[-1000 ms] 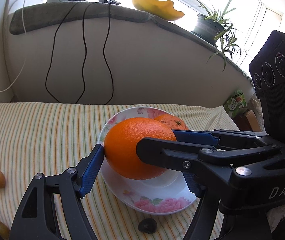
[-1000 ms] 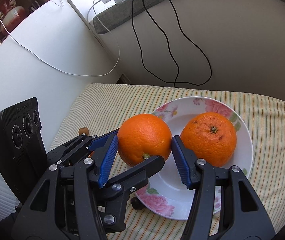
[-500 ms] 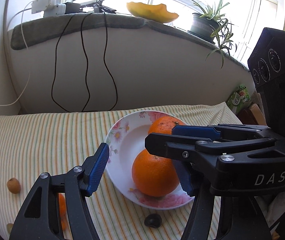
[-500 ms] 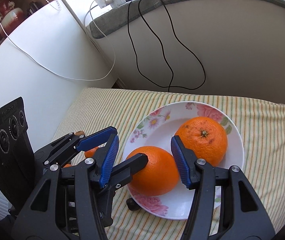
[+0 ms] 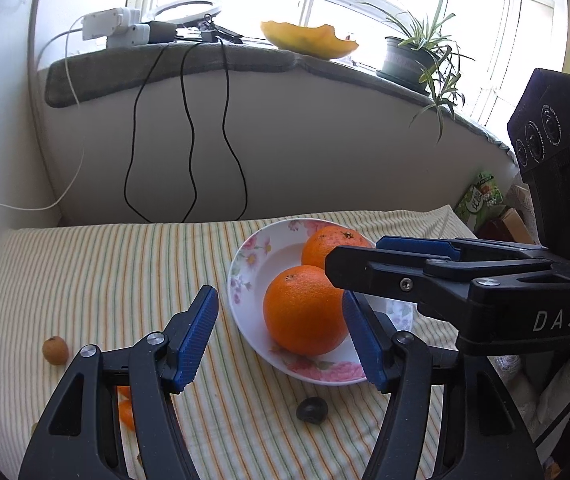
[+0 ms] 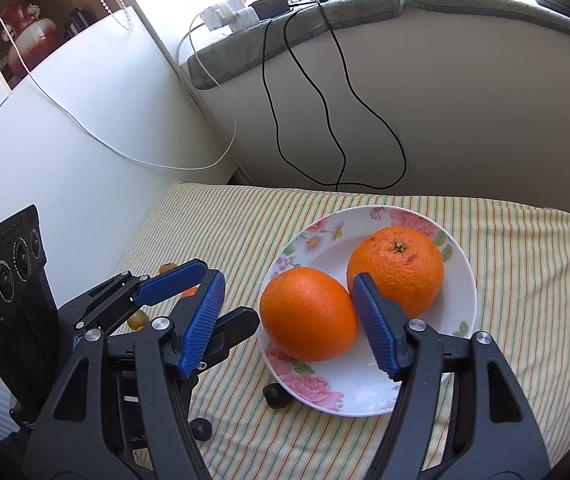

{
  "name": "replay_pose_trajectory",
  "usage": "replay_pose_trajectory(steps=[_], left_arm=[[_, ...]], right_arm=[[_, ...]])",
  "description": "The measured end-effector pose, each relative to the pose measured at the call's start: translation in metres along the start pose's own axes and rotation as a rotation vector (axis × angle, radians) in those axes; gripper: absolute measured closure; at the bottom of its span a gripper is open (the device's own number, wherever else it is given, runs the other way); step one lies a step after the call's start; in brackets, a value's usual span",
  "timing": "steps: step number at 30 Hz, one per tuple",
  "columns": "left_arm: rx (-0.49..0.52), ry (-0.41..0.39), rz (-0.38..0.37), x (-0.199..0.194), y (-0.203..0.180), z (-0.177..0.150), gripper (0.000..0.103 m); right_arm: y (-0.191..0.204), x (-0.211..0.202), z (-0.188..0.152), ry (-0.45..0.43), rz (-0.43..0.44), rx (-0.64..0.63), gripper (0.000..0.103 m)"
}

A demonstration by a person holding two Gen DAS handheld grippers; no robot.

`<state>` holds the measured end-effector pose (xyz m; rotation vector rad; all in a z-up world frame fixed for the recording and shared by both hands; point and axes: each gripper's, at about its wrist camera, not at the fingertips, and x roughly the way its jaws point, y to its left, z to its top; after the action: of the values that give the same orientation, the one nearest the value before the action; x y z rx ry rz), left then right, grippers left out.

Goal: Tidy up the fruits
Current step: 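Set the orange beside the first one and open the right tool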

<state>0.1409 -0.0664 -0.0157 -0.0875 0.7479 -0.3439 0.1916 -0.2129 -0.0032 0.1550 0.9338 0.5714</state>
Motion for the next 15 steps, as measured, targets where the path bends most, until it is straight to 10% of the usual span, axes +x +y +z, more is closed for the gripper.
replay_pose_trajectory(steps=[15], left_arm=[[-0.058,0.005,0.055,-0.022,0.020,-0.025,0.030]], right_arm=[[0.010,-0.017,-0.030,-0.055,-0.078,-0.018,0.014]])
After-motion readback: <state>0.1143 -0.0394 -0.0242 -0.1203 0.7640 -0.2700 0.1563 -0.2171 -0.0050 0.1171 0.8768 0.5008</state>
